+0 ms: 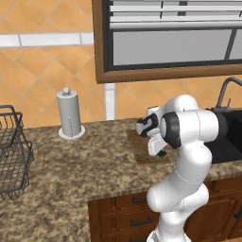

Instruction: Pick up the sponge from the counter and clean the cutting board by briefly scrubbing or pressing down on the cutting board. Once finished, release the sponge.

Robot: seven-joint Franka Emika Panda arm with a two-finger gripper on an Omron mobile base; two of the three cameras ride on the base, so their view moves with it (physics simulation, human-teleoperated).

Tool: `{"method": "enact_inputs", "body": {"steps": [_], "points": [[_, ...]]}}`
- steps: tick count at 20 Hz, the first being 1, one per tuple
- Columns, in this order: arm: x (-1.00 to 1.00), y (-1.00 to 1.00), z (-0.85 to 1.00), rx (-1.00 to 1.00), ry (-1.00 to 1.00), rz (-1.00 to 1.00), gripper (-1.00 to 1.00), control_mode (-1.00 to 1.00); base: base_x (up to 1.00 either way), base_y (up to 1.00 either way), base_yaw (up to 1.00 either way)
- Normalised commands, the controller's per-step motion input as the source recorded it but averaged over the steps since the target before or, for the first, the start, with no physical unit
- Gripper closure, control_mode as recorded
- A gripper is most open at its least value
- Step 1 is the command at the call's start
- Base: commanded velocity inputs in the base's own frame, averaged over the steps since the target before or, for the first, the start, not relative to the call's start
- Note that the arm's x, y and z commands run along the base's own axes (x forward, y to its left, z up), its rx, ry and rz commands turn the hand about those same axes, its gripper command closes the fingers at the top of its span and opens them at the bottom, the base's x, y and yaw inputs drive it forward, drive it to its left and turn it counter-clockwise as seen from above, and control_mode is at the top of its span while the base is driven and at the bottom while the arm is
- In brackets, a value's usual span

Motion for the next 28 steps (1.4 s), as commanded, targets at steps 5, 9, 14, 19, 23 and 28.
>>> {"method": "enact_inputs", "body": {"steps": [5,9,14,19,23,28], "points": [[0.0,-0.16,0.08,0.09,-0.08,0.0,1.0,-1.0,0.0,0.0,0.0],[0.24,-0.22,0.61,0.2,-0.09,0.0,1.0,-1.0,0.0,0.0,0.0],[0.53,0.0,0.01,0.02,0.0,0.0,1.0,-1.0,0.0,0.0,0.0],[0.4,0.01,-0.32,0.0,0.0,0.0,1.0,-1.0,0.0,0.0,0.0],[-0.02,0.0,-0.98,-0.02,-0.02,0.0,1.0,-1.0,0.0,0.0,0.0],[-0.02,0.03,-0.39,0.02,-0.01,0.0,1.0,-1.0,0.0,0.0,0.0]]}}
